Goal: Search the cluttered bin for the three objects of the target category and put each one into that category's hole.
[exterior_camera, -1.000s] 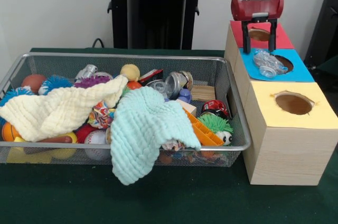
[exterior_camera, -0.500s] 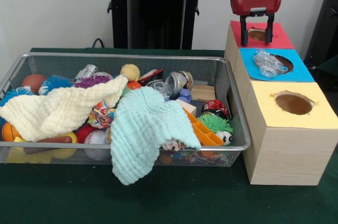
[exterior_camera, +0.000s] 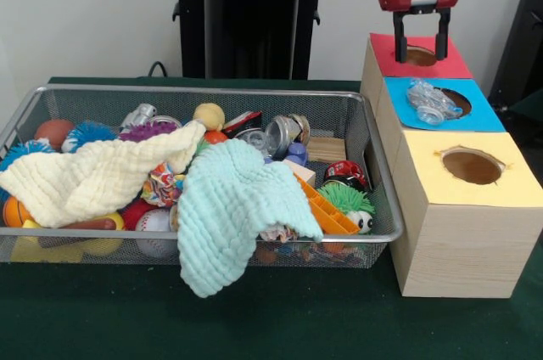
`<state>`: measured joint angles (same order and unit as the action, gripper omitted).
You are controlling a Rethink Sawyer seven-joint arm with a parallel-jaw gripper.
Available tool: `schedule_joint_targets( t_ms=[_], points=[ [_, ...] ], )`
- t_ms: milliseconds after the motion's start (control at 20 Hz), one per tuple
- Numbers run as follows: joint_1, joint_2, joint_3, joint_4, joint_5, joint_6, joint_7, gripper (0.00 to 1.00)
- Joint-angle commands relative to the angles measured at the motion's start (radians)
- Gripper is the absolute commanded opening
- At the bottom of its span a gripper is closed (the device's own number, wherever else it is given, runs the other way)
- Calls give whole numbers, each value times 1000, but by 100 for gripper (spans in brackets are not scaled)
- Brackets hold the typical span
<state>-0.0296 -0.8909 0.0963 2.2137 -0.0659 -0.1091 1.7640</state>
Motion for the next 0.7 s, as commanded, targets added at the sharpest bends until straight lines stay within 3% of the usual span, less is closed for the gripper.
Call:
schedule_joint_targets(
  t_ms=[50, 350, 700],
  points=[
    [-7, -88, 48, -64, 54, 181, 139, 100],
    [-39, -137, 77, -66, 61, 241, 129, 100],
    [-61, -94, 83, -132, 14, 141, 112, 100]
  ],
)
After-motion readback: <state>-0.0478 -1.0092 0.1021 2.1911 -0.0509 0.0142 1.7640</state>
